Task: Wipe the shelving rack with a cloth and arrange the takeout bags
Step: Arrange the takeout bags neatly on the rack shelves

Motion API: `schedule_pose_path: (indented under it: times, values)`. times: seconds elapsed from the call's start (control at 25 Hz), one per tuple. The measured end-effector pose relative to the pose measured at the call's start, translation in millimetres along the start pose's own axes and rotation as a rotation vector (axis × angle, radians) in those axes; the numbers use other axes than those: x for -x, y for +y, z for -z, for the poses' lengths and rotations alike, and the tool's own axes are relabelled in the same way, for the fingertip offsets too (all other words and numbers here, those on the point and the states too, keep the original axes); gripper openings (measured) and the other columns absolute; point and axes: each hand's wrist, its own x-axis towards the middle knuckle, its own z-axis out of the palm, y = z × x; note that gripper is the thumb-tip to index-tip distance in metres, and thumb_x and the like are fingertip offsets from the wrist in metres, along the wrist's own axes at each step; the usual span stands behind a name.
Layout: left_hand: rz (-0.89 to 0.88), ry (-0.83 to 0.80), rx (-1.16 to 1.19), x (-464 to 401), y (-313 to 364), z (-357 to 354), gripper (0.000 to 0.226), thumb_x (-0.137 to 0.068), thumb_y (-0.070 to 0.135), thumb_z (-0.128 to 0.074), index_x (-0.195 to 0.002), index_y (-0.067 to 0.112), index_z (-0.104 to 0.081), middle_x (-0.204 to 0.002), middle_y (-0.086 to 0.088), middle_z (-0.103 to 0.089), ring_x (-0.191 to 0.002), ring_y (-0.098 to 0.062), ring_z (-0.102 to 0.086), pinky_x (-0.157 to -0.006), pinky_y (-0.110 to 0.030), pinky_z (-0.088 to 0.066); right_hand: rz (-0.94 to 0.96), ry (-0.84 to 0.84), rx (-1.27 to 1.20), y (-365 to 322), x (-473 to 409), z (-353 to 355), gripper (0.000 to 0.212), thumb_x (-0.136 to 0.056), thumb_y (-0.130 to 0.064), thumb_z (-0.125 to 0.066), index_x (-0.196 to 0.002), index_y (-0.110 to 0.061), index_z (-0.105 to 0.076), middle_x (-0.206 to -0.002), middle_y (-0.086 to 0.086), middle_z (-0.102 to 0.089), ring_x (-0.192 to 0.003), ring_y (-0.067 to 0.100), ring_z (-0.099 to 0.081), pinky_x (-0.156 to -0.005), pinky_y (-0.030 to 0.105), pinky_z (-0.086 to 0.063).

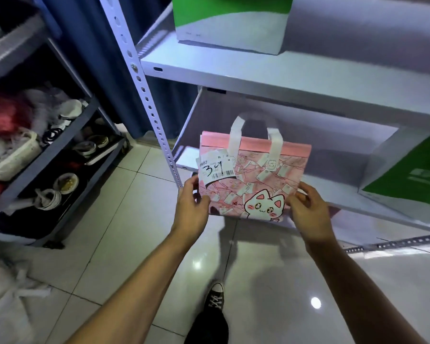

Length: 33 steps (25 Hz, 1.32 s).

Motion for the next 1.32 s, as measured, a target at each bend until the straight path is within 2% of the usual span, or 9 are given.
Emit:
schedule_pose_path:
  times: [0.2,0.32,0.44,0.6,0.72,0.88,1.0,1.12,1.32]
  values:
    - [-0.034,0.017,0.035,94,33,0,0.028,-0.100,0.013,-0.053,-0.123,0.029,-0.049,-0.119,0.008,-0.055,-0.099,0.000,-0.059,-0.066,-0.020,-0.060,0.002,0.064,0.047,-3,77,45,0.031,-0.099,-0.023,-0.059,-0.130,-0.025,-0.058,-0.118,-0.001,-0.072,-0.091,0.006,-0.070,-0.071,0.028,-0.055]
    - [-0.089,0.033,0.051,139,61,0,0.022,-0.101,0.022,-0.053,-0.121,0.031,-0.050,-0.110,0.023,-0.055,-0.095,0.002,-0.059,-0.060,-0.012,-0.054,0.046,0.071,0.002,-15,117,73,0.036,-0.099,-0.022,-0.059,-0.134,-0.024,-0.057,-0.120,-0.001,-0.071,-0.094,0.003,-0.067,-0.071,0.025,-0.053]
    - [-0.170,0.047,0.059,173,91,-1,0.020,-0.099,0.031,-0.054,-0.119,0.032,-0.052,-0.111,0.022,-0.059,-0.098,0.002,-0.060,-0.062,-0.010,-0.053,0.118,0.063,-0.035,-41,148,99,0.038,-0.099,-0.018,-0.060,-0.136,-0.023,-0.056,-0.119,0.002,-0.071,-0.099,0.011,-0.069,-0.069,0.024,-0.055]
    - [-0.296,0.028,0.106,199,138,-4,0.029,-0.099,0.015,-0.055,-0.122,0.033,-0.055,-0.114,0.021,-0.061,-0.098,0.009,-0.060,-0.068,-0.006,-0.051,0.234,0.071,-0.064,-92,176,134,0.030,-0.099,-0.016,-0.060,-0.119,-0.038,-0.061,-0.113,-0.006,-0.070,-0.099,0.009,-0.069,-0.068,0.024,-0.060]
    - [-0.385,0.008,0.110,206,180,-13,0.037,-0.099,0.011,-0.054,-0.127,0.035,-0.052,-0.117,0.016,-0.060,-0.105,0.000,-0.059,-0.065,-0.003,-0.048,0.341,0.090,-0.112,-133,186,158,0.033,-0.099,-0.014,-0.060,-0.113,-0.044,-0.059,-0.113,-0.009,-0.070,-0.099,0.006,-0.068,-0.064,0.019,-0.059]
    - [-0.466,-0.020,0.115,193,229,-24,0.048,-0.097,0.004,-0.054,-0.137,0.030,-0.051,-0.126,0.004,-0.057,-0.106,0.005,-0.057,-0.068,-0.002,-0.047,0.443,0.132,-0.105,-179,180,179,0.039,-0.099,-0.017,-0.057,-0.137,-0.028,-0.058,-0.122,0.004,-0.070,-0.111,0.022,-0.068,-0.091,0.047,-0.060]
    - [-0.502,-0.054,0.115,176,259,-35,0.050,-0.096,0.004,-0.054,-0.137,0.032,-0.051,-0.126,0.004,-0.058,-0.097,0.011,-0.059,-0.072,-0.014,-0.055,0.460,0.161,-0.117,-209,165,187,0.045,-0.100,-0.019,-0.057,-0.144,-0.027,-0.053,-0.124,0.003,-0.069,-0.113,0.022,-0.066,-0.095,0.049,-0.057]
    - [-0.501,-0.084,0.137,151,279,-48,0.051,-0.094,0.001,-0.053,-0.135,0.031,-0.053,-0.126,0.001,-0.061,-0.108,-0.014,-0.063,-0.088,-0.048,-0.057,0.458,0.179,-0.114,-231,142,189,0.048,-0.101,-0.018,-0.056,-0.148,-0.027,-0.049,-0.128,-0.001,-0.067,-0.114,0.015,-0.065,-0.098,0.046,-0.056]
    - [-0.494,-0.088,0.099,99,296,-73,0.043,-0.096,0.018,-0.057,-0.136,0.035,-0.050,-0.128,0.002,-0.059,-0.112,-0.016,-0.060,-0.090,-0.053,-0.055,0.415,0.216,-0.046,-255,93,189,0.049,-0.101,-0.021,-0.058,-0.148,-0.023,-0.049,-0.133,-0.002,-0.065,-0.121,0.020,-0.062,-0.104,0.051,-0.052]
